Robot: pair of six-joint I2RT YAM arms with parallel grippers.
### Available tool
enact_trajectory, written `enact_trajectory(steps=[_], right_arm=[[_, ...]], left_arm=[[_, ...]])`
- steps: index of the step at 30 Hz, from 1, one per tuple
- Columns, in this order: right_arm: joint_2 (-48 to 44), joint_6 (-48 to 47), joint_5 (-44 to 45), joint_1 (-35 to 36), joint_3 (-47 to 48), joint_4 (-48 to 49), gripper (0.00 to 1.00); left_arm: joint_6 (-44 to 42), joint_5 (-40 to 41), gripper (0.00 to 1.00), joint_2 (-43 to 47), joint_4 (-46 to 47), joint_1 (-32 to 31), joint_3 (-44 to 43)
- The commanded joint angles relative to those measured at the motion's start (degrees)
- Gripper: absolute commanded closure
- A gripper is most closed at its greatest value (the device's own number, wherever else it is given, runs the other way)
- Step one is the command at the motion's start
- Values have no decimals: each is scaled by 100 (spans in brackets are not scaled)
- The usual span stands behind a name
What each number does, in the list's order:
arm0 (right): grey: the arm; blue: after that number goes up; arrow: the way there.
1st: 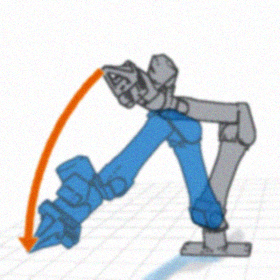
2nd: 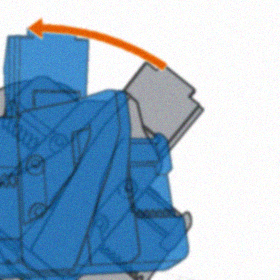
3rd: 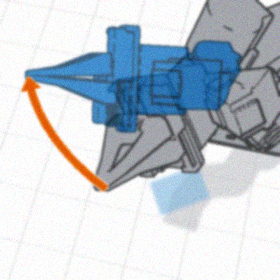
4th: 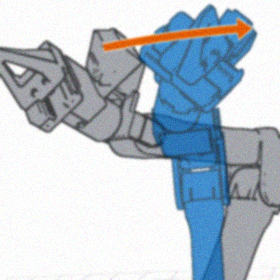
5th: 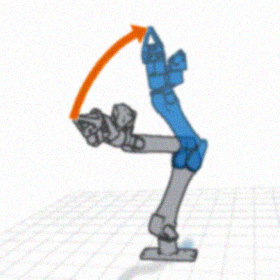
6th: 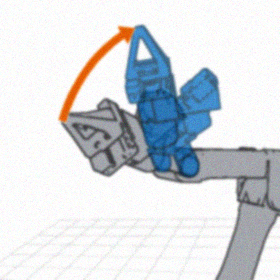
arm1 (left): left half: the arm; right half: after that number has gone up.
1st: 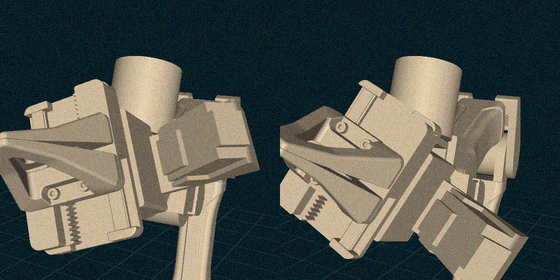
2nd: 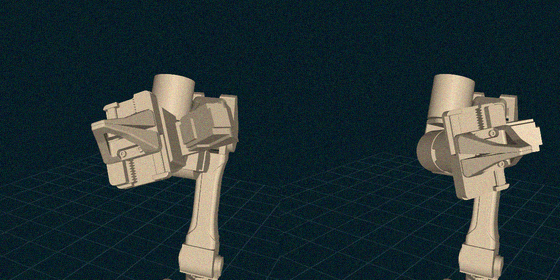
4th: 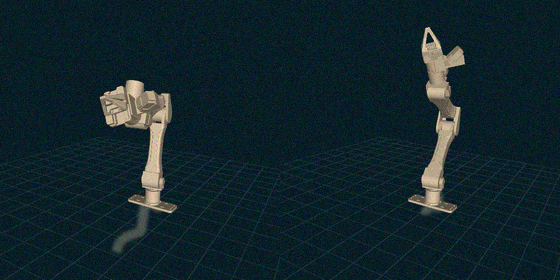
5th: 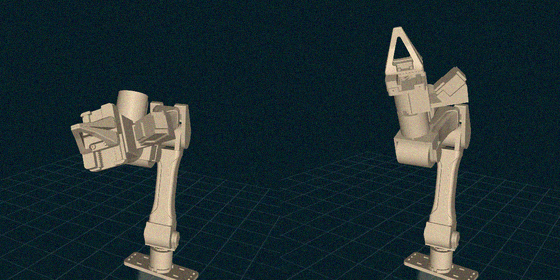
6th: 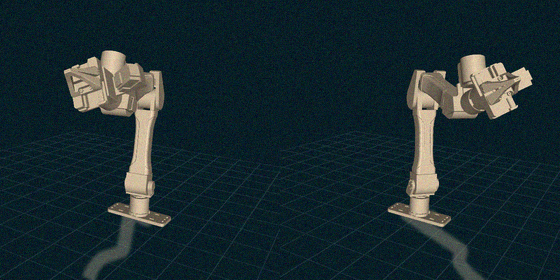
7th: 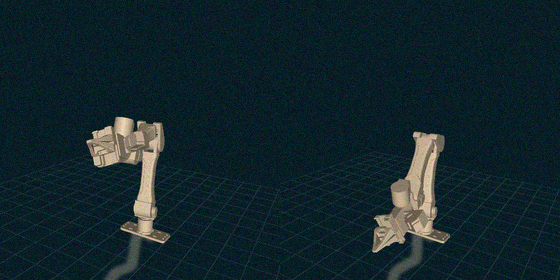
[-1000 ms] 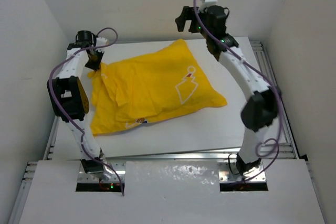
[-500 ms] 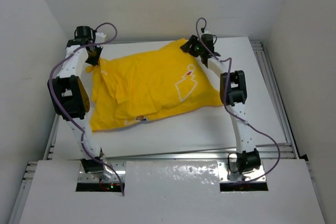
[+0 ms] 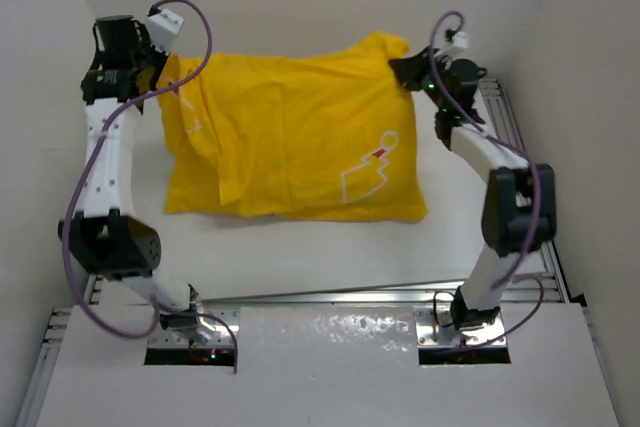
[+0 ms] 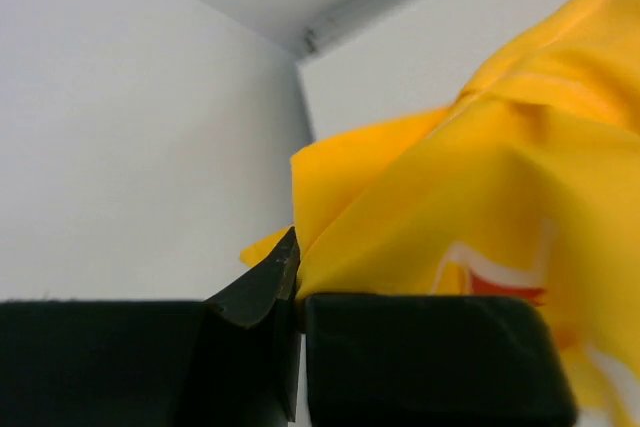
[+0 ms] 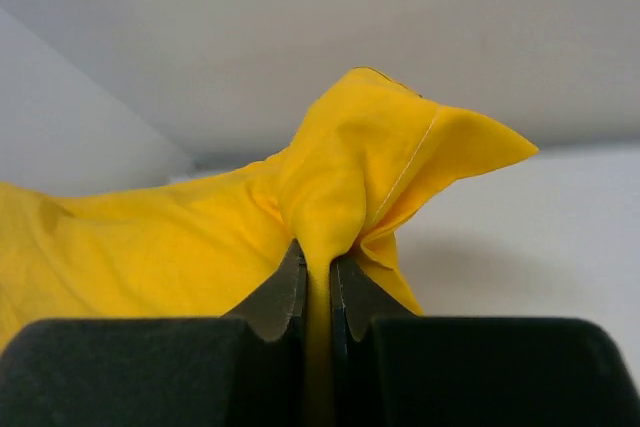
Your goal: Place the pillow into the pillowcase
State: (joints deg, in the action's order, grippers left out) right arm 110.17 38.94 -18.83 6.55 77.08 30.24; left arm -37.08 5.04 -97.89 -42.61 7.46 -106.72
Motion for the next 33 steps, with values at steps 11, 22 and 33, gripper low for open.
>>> enact_trajectory(steps=[11,22,33], right_arm=[[-2624,263,-261,-1041,-2250,3287,100],[-2124,580,-446,-1041,-1541,3288,100],[1602,1591,-244,-945,5144,1582,100]], left_arm=[[-2092,489,100,2160,578,-79,792],[-2058,1298,100,1950,1923,-105,1349],[-1337,2263,100,-1055,2300,-420,-2549]])
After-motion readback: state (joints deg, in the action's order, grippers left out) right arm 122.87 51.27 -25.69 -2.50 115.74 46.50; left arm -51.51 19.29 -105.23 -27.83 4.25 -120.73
